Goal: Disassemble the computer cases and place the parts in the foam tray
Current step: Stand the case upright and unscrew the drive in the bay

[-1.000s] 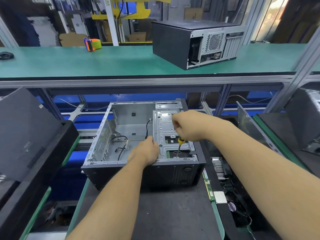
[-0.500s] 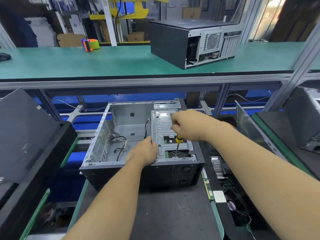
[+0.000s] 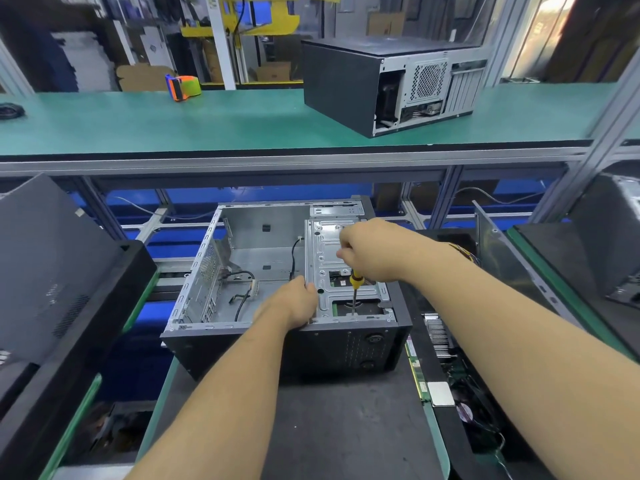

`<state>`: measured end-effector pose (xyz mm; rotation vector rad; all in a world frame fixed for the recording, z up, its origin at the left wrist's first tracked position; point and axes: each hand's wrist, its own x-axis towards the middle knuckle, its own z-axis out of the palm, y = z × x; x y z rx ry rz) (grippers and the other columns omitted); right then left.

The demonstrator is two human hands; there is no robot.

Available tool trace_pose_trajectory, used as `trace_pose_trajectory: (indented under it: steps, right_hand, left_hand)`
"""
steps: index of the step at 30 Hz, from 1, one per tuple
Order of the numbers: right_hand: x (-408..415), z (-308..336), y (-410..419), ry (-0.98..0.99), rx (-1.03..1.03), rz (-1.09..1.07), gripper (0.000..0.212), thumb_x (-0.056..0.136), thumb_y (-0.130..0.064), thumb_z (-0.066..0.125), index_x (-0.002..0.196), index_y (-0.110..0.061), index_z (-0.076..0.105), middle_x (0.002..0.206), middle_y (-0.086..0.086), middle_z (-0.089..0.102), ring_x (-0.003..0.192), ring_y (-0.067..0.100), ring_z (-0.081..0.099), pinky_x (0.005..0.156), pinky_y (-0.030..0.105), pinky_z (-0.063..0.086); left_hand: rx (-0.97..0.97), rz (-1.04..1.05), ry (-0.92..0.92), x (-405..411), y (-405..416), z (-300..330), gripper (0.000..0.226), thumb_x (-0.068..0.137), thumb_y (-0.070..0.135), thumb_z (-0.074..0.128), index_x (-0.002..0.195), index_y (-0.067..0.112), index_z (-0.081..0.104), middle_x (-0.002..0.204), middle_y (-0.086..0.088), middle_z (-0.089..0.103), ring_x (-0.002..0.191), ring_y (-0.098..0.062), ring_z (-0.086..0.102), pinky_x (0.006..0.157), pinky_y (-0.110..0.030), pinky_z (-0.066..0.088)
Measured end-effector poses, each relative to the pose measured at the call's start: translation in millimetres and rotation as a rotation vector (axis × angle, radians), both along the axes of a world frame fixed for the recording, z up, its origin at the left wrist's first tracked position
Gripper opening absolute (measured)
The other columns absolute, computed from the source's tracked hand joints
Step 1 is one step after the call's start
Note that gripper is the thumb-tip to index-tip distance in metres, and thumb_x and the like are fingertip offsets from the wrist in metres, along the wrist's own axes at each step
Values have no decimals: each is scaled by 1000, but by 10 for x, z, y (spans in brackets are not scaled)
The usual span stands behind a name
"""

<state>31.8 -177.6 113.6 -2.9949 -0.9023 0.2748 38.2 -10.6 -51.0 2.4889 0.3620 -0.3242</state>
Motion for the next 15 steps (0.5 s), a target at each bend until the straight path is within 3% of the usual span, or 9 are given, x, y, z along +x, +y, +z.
trace_pose_trajectory:
  steps: [4,7,10,12,15]
  right_hand:
    - [-19,47,-33,117,124,9,8,102,-15,44,106,-17,50,82,-5,50,75,16,54,62,32,45]
    - [-37,96,-42,196,93,-22,23,93,-7,51,113,-18,49,94,2,54,89,26,61,78,45,56]
    - [-21,50,-46,107,69,-86,12,98,-27,52,102,-16,50,100,5,57,91,27,58,80,43,53]
    - [-14,44,-46,33,33,-121,33,104,-42,41,88,-15,49,86,5,55,80,26,55,72,39,48]
    - [-33,48,-38,2,7,-28,25,106,-31,42,92,-14,52,90,8,59,82,28,56,70,36,44]
  left_hand:
    - [-19,27,-68,-26,-5,11,26,103,34,29,107,22,51,118,-8,63,99,-28,55,92,-42,46]
    - [80,51,-106,-68,-9,15,24,100,38,28,102,27,50,106,0,60,96,-28,57,84,-41,45]
    - [79,35,-102,-66,-21,14,23,101,37,27,98,27,48,103,0,57,96,-28,57,81,-40,43]
    - [82,29,-102,-66,-24,27,24,101,37,27,103,27,49,105,1,57,97,-28,57,82,-40,44]
    - [99,24,-100,-65,-21,23,25,102,37,26,105,26,48,106,0,57,97,-29,56,81,-40,43]
